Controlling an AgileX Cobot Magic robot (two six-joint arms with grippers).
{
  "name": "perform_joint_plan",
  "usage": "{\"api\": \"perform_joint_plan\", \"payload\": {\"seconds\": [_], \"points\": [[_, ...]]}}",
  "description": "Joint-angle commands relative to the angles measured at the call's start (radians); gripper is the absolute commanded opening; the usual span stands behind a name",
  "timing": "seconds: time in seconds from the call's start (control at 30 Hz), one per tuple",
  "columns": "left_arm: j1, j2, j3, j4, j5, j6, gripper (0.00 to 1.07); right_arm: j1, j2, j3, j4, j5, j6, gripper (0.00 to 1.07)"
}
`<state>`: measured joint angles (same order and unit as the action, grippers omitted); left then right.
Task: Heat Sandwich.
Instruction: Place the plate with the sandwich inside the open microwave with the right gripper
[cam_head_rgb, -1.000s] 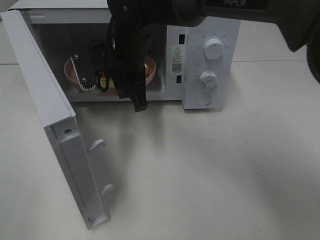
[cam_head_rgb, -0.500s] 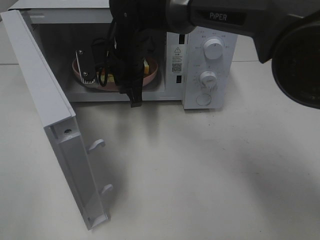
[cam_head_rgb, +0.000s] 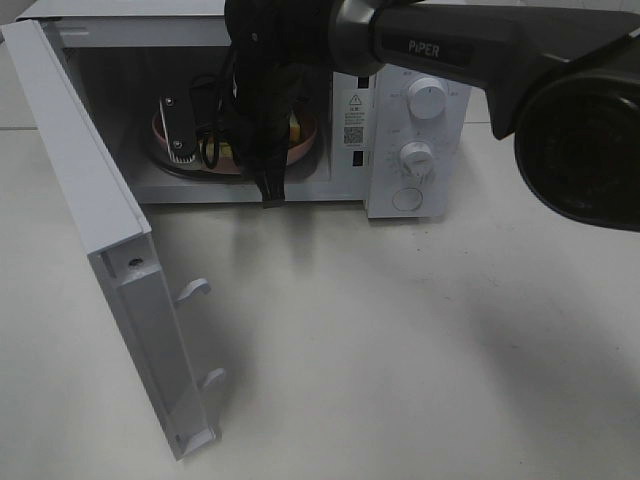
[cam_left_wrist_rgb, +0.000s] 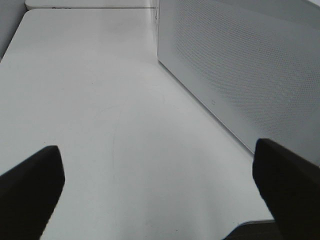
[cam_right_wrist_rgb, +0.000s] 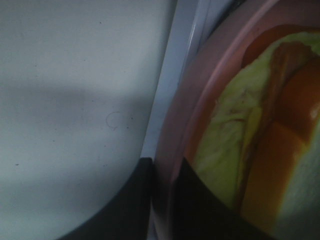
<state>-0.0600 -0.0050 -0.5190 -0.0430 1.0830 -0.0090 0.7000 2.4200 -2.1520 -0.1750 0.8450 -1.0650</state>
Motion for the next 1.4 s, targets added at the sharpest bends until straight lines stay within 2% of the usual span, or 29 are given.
{"api": "perform_joint_plan", "payload": {"seconds": [0.03,0.3,0.43,0.47,0.57,0.7,1.2,1.4], "points": [[0.003,-0.023,0.002,0.001,-0.013,-0.007,0.98,-0.003,-0.005,-0.008,-0.031,-0.031,0.009,0.14],[0.003,-0.023,0.002,0.001,-0.013,-0.007,0.98,-0.003,-0.005,-0.008,-0.041,-0.036,0.039,0.26],[0.003,-0.023,0.002,0.001,-0.013,-0.007,0.98,-0.003,-0.005,-0.008,-0.048,-0.038,0.084,0.49],[0.003,-0.023,0.002,0.001,-0.013,-0.007,0.98,-0.003,-0.005,-0.008,-0.048,-0.038,0.084,0.49],[0.003,-0.023,0.002,0.001,-0.013,-0.007,0.98,-0.003,-0.005,-0.008,-0.038,-0.037,0.105,0.6],[0.003,-0.023,0.002,0.001,-0.013,-0.007,0.98,-0.003,-0.005,-0.008,-0.035,-0.037,0.16,0.68],[0.003,-0.023,0.002,0.001,-0.013,-0.007,0.98,-0.003,-0.009,-0.007,-0.035,-0.04,0.222,0.71],[0.003,-0.023,0.002,0.001,-0.013,-0.007,0.98,-0.003,-0.025,0.032,-0.035,-0.044,0.222,0.71]]}}
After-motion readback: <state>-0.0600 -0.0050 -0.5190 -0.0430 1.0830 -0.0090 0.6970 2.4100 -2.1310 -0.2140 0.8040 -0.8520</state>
